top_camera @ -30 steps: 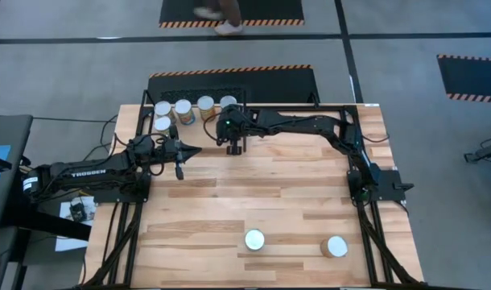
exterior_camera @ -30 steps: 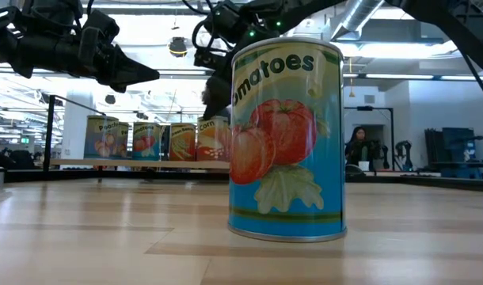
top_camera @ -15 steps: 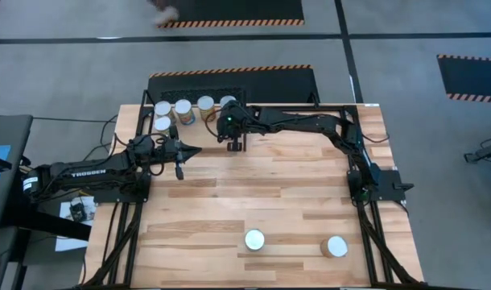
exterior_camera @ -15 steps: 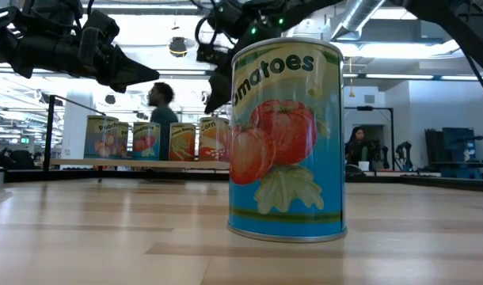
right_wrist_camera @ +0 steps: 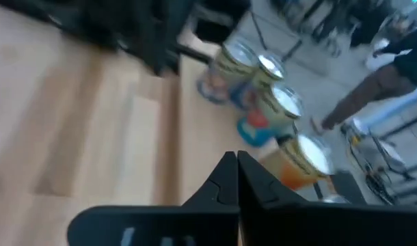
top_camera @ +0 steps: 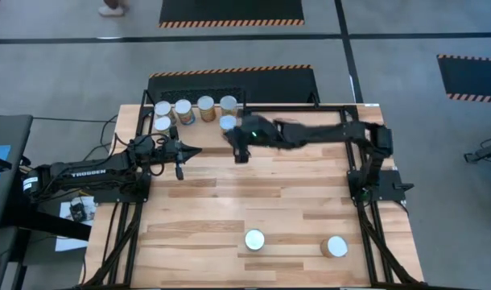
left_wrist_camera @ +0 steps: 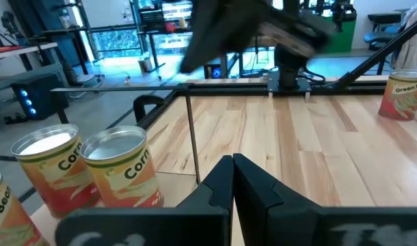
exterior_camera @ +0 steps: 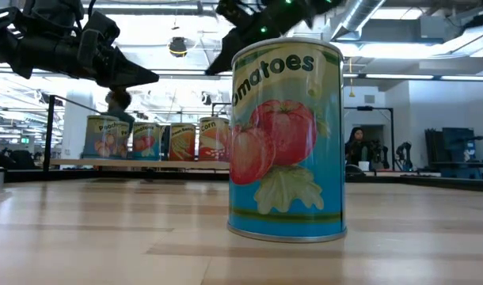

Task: Pick and place cans onto a shelf
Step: Put the canned green beans on the shelf aligned with the other canned green beans on the shelf

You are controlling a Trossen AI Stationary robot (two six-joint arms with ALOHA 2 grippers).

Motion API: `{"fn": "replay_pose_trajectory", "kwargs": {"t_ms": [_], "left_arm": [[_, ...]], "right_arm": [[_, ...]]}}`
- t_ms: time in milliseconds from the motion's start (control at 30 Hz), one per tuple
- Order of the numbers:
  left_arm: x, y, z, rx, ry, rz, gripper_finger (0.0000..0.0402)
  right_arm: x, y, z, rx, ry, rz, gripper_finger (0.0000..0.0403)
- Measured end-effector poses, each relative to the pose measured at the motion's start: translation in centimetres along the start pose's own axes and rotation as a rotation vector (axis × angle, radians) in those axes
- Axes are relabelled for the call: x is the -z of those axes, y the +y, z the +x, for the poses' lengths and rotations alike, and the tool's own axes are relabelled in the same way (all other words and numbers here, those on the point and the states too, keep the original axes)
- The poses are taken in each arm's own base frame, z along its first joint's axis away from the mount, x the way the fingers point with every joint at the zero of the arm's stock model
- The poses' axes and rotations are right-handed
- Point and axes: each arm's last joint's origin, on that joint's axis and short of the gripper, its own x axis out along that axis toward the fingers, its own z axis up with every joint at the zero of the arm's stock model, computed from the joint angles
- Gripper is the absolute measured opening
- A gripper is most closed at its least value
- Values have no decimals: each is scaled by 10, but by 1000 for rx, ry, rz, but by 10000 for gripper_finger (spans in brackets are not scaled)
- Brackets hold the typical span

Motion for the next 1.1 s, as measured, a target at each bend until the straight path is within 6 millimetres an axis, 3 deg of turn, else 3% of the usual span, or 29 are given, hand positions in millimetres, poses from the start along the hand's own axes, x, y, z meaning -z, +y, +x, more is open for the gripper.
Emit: {"fn": "replay_pose_trajectory", "kwargs": {"t_ms": [133, 300, 533, 733, 1100], "left_arm": [[0, 0, 0, 0, 4, -1, 0], [0, 0, 0, -2, 4, 0, 0], [0, 0, 0, -3, 5, -1, 0], [0, 0, 0, -4, 1, 0, 0], [0, 0, 0, -8, -4, 38, 0]], "right_arm": [[21, 30, -24, 7, -150, 80, 8], [38, 63, -65, -93, -141, 188, 4], [39, 107, -145, -280, 125, 298, 4], [48, 140, -210, -336, 353, 516, 4], [76, 193, -296, -347, 684, 833, 10]]}}
